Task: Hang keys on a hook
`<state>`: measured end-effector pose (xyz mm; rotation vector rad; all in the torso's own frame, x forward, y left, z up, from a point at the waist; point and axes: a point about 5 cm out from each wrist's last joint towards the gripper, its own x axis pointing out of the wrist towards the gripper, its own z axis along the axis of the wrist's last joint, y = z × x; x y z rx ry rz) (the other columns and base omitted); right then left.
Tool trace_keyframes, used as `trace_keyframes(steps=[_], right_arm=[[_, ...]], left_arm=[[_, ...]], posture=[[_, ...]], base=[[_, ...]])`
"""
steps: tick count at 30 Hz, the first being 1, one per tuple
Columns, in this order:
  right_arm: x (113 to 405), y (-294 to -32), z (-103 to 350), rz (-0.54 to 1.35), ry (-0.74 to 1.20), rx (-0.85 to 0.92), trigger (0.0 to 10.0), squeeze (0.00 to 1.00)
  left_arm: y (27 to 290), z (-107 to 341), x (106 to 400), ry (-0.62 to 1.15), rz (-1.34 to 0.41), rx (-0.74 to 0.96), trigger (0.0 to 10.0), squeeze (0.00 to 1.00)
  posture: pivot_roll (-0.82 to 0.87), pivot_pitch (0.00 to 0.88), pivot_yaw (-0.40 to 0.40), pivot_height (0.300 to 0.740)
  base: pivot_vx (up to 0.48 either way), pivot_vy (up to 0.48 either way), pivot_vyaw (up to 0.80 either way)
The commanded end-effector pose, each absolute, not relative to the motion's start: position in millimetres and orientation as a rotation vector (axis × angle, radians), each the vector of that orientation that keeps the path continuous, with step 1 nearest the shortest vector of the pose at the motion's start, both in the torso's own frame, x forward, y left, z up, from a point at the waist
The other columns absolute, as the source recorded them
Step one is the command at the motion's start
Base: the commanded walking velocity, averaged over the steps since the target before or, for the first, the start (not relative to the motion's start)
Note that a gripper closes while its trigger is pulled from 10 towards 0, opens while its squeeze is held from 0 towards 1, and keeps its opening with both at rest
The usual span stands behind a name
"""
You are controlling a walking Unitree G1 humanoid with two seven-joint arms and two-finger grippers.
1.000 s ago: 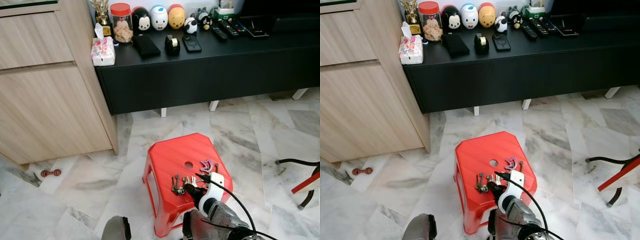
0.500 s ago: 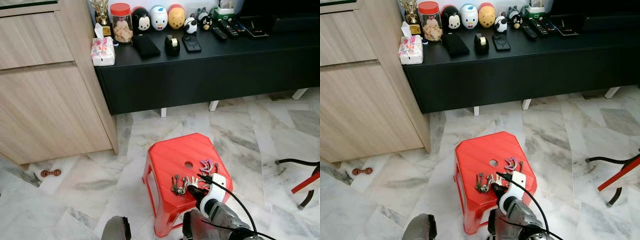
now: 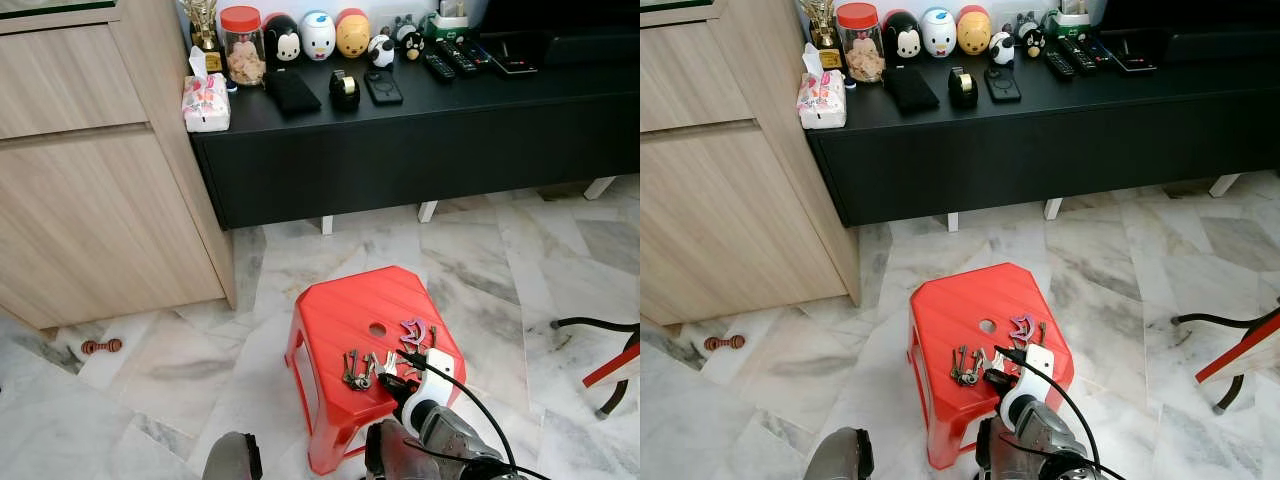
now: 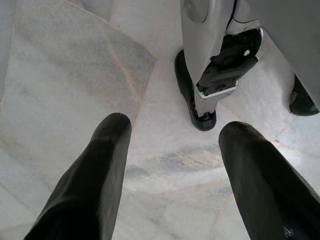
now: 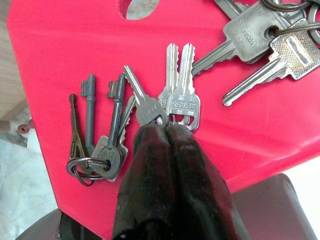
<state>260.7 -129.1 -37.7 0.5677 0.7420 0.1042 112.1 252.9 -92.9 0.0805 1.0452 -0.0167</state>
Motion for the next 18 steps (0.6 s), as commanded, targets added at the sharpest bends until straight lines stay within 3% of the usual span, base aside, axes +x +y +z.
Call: trace_keyframes(steps=[1,18], right_arm=[[257,-134,-41,0.083,0.747,0.563,0.0,0.0],[283,-144,-10,0.157,0.455,0.389,0.0,0.0]], left_arm=[[256,-94,104,1.073,-0.033,0.108,10.0,0.0],[253,-94,110,1.066,-0.033,0.11,10.0,0.0]], posture=[[0.03,0.141,-0.059,0.625],[0.01,0.12,-0.063,0.625]], base=[[0.0,0.0,0.0],[0.0,0.0,0.0]])
